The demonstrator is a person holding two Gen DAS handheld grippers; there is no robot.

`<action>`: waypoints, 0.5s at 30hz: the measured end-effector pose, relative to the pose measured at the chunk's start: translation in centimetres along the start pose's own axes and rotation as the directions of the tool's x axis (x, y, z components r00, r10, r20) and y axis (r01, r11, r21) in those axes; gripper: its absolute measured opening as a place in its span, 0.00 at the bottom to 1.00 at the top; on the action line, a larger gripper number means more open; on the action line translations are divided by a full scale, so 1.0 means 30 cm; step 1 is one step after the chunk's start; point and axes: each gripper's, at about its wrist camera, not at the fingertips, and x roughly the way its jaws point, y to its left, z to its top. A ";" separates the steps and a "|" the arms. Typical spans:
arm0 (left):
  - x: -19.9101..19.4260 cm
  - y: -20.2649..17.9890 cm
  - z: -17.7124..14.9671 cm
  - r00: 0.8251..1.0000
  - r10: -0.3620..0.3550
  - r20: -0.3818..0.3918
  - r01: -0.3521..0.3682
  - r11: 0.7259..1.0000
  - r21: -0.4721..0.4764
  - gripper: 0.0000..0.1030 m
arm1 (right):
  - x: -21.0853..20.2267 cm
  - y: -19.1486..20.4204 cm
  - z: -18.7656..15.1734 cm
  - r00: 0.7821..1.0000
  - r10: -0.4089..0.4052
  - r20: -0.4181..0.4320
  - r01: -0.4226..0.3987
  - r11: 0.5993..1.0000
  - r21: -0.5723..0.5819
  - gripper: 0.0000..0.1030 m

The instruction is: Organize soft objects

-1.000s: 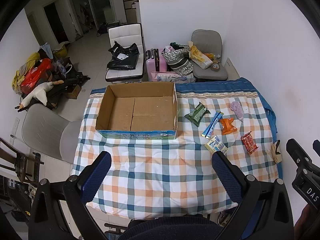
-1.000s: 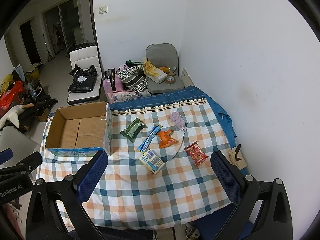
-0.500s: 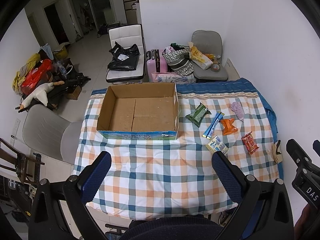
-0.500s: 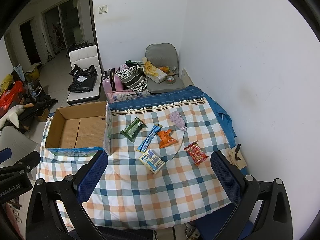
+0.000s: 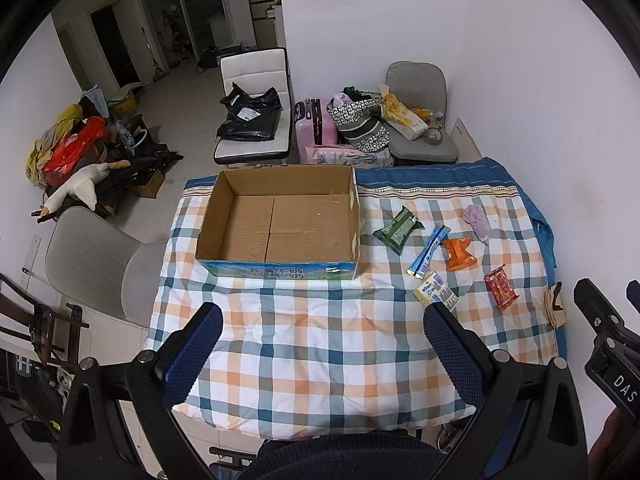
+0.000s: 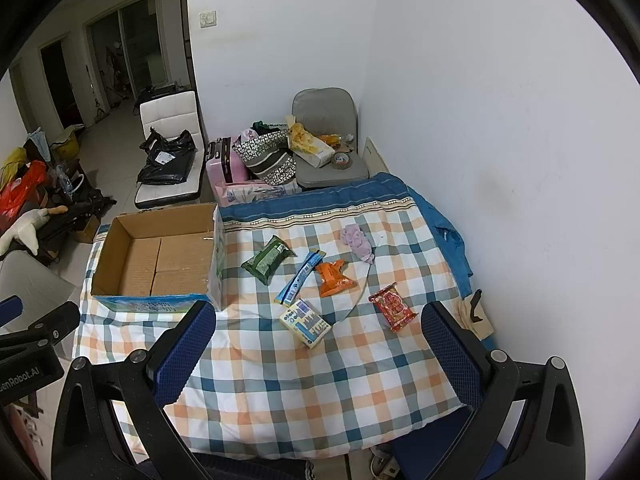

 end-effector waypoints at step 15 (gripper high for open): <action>0.011 -0.003 0.004 1.000 -0.009 0.002 0.009 1.000 0.006 1.00 | 0.003 0.000 0.000 1.000 0.001 -0.005 -0.001 1.000 0.005 1.00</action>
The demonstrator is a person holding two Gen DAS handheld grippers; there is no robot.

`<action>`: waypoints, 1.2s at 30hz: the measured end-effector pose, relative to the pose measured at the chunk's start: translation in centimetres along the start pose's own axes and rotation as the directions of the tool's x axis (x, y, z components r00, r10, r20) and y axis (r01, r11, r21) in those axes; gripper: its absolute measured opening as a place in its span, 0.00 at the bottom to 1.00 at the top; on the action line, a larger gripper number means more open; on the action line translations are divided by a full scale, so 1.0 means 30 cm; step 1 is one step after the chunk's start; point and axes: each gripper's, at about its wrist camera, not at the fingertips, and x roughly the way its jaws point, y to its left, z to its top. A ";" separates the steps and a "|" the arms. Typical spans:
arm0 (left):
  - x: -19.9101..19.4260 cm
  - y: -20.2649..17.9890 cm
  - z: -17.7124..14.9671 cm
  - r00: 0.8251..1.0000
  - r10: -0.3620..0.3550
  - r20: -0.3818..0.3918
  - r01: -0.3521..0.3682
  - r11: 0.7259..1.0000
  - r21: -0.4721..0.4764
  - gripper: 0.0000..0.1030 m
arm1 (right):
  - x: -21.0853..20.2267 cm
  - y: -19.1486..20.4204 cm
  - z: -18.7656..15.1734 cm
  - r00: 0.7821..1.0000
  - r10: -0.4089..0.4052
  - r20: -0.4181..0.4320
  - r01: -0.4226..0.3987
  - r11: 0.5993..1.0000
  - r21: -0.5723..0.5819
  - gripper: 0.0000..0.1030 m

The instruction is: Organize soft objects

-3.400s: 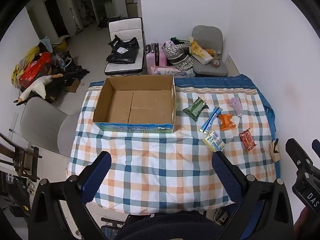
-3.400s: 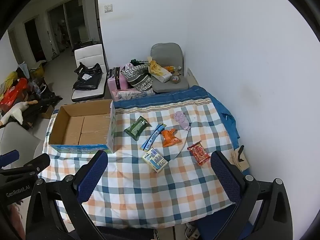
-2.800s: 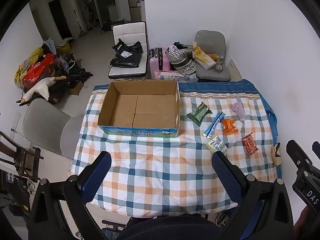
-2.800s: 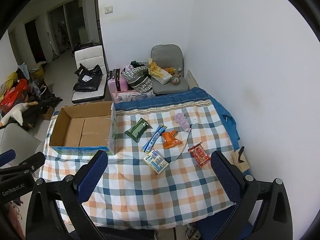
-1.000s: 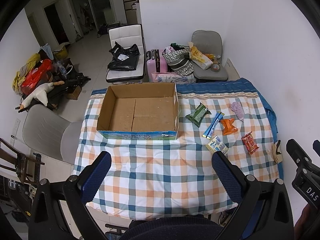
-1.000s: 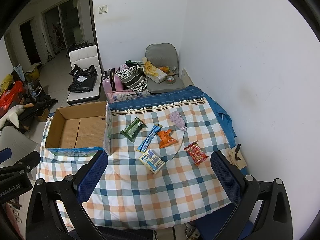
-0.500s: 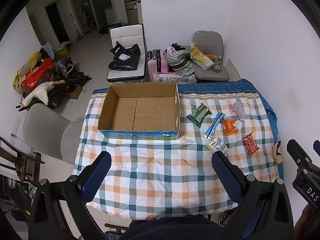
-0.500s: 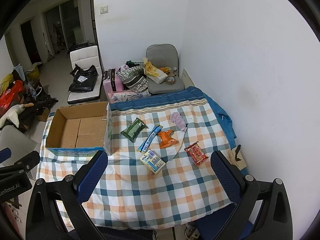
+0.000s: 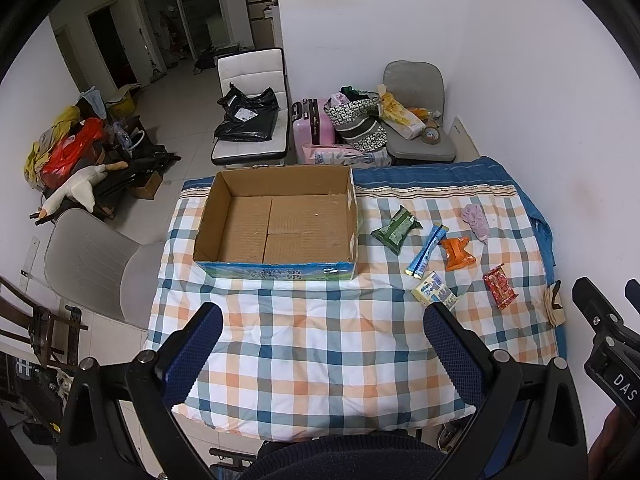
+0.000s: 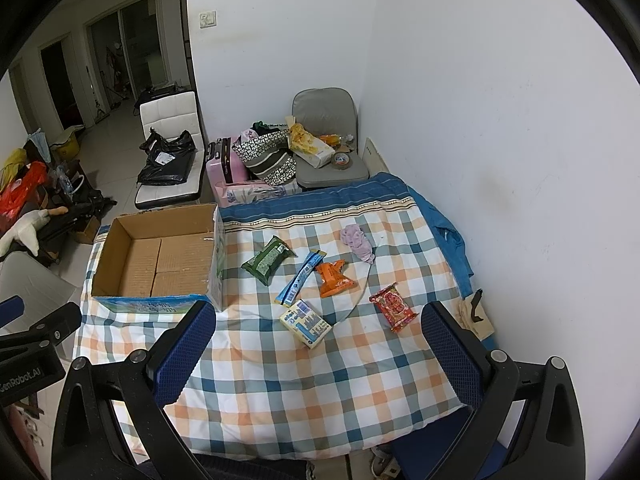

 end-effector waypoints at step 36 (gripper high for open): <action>1.525 -0.689 0.346 0.871 0.089 -0.483 0.064 0.955 0.290 1.00 | 1.614 -0.814 -0.285 0.758 0.258 -0.599 0.324 0.648 0.689 1.00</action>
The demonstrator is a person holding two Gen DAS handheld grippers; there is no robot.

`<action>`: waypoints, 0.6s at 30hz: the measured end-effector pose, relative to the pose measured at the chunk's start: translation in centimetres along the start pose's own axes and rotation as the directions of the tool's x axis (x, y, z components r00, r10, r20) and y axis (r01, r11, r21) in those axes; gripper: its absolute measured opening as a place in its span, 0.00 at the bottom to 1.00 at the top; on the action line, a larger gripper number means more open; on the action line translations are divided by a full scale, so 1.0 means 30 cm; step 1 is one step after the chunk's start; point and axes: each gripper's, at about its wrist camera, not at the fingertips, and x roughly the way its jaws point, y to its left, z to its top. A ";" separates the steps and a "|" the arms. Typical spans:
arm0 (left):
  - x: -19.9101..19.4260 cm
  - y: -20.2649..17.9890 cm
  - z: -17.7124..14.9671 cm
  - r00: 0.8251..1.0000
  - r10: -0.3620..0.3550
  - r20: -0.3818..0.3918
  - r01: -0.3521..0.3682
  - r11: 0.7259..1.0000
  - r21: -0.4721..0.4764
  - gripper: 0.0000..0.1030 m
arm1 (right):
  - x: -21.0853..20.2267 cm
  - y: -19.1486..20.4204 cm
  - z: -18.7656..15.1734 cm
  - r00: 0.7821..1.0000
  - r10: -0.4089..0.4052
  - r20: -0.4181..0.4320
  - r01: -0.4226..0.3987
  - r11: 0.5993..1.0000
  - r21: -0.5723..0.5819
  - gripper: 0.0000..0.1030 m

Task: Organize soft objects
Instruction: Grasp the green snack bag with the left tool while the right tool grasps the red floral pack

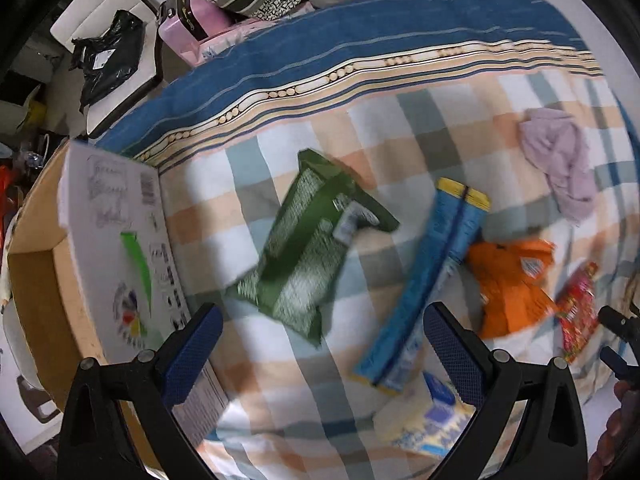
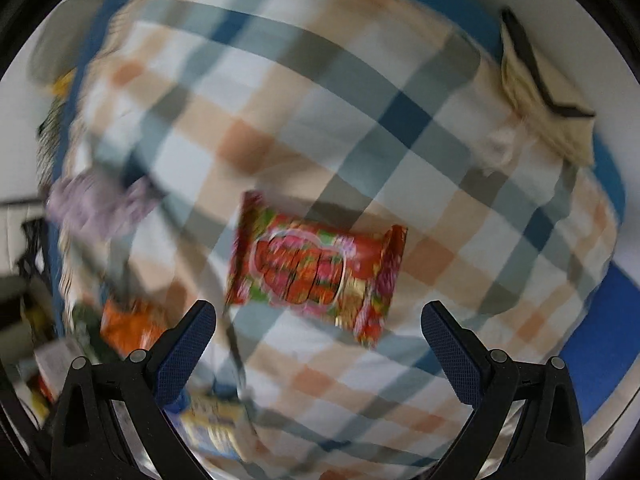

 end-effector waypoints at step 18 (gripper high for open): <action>0.235 -0.003 0.055 0.990 -0.061 -0.129 0.069 0.996 0.057 0.45 | 0.254 0.100 0.027 0.996 -0.043 -0.083 0.045 0.999 0.022 0.87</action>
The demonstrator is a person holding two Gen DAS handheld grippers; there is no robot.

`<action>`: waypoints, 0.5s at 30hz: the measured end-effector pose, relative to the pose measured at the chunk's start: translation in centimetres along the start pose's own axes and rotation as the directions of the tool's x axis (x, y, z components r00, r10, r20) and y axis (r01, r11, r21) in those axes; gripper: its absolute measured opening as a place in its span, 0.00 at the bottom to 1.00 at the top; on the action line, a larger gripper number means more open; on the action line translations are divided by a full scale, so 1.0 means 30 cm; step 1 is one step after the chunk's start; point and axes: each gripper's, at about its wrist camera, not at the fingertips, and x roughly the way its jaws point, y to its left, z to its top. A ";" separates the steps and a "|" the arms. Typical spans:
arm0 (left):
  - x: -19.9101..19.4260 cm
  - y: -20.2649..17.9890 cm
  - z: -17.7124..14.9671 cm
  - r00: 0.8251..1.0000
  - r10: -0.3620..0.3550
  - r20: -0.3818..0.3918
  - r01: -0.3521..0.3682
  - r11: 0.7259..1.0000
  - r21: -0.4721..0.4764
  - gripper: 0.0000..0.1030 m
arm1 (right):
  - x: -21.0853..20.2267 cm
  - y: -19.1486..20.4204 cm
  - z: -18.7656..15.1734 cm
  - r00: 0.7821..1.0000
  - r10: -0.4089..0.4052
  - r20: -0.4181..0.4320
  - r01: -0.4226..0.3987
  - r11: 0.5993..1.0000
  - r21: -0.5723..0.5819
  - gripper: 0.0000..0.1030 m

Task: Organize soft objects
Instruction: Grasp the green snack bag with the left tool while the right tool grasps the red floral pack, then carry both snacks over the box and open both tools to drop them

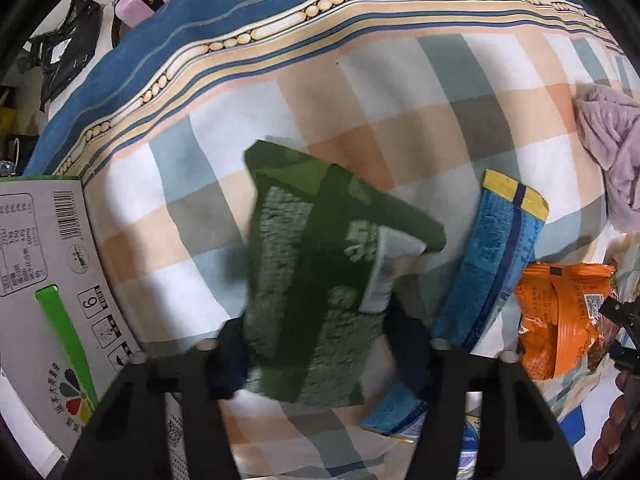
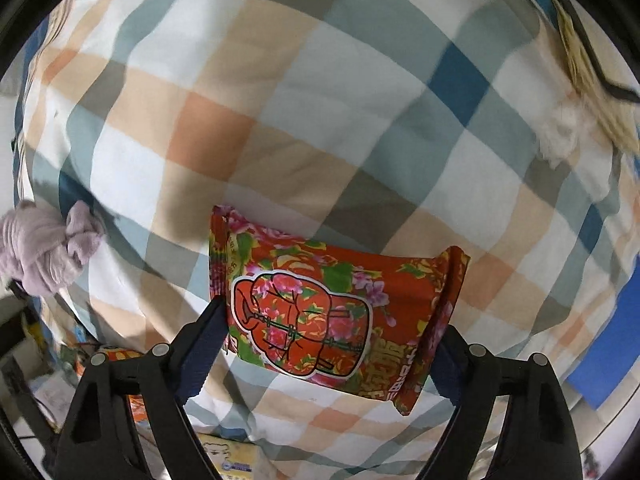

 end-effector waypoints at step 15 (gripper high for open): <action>-0.128 0.024 -0.187 0.996 -0.018 0.088 0.022 0.999 -0.043 0.33 | 0.009 0.152 -0.226 0.999 0.022 0.041 -0.014 0.982 -0.189 0.84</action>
